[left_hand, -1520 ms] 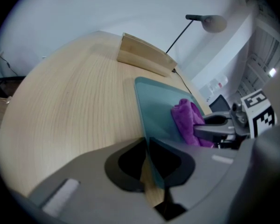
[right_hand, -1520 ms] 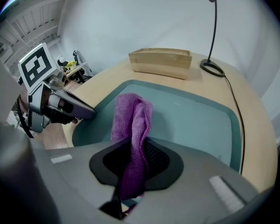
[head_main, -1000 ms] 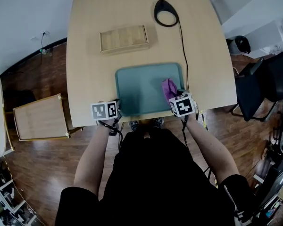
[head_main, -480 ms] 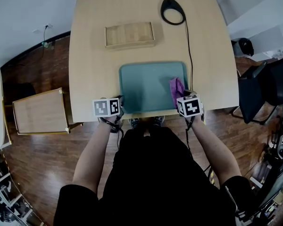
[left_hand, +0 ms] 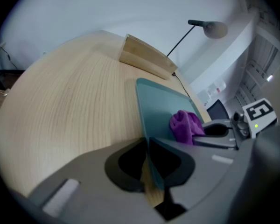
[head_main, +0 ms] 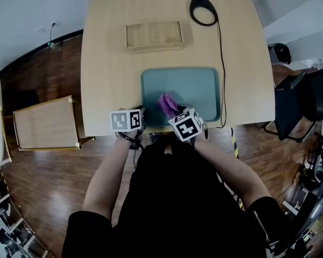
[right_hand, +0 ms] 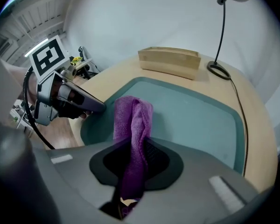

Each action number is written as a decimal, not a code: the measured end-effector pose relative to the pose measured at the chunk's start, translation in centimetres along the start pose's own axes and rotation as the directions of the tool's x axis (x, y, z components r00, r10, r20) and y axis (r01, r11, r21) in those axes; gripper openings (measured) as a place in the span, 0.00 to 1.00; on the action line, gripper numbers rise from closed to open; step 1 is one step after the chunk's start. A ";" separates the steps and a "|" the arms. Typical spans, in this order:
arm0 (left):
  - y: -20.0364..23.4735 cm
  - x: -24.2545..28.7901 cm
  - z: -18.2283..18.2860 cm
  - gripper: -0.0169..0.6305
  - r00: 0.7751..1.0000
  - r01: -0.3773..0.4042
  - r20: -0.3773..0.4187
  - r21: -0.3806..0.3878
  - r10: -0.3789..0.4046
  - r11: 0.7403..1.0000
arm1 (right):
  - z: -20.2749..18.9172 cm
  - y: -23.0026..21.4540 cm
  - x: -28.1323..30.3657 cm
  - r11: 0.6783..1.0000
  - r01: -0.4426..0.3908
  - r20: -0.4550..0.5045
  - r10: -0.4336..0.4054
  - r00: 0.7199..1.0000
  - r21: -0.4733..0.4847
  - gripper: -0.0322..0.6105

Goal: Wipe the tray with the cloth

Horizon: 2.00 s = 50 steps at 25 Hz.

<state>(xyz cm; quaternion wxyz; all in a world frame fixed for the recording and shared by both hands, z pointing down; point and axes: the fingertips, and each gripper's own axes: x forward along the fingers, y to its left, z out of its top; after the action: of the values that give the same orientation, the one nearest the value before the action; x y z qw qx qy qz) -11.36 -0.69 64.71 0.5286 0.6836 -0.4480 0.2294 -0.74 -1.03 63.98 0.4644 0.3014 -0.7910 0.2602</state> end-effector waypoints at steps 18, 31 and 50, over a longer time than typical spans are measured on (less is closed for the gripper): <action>0.1 -0.1 -0.1 0.11 1.000 0.029 0.012 0.006 -0.029 1.000 | 1.5 3.9 1.0 0.997 -0.060 -0.006 0.060 0.998 -0.042 0.14; 0.6 -0.1 0.0 0.11 1.000 -0.003 0.017 -0.010 0.003 1.000 | -7.6 -9.5 -4.2 0.992 0.112 -0.043 -0.109 0.993 0.061 0.14; 0.6 -0.1 0.1 0.10 1.000 -0.016 0.016 -0.032 0.016 0.999 | -9.8 -13.2 -5.7 0.977 0.174 -0.037 -0.171 0.985 0.122 0.15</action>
<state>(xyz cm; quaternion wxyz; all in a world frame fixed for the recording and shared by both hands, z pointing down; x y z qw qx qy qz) -11.94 -0.72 64.89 0.5337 0.6735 -0.4613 0.2208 16.59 -1.92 64.88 0.4759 0.3940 -0.7379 0.2717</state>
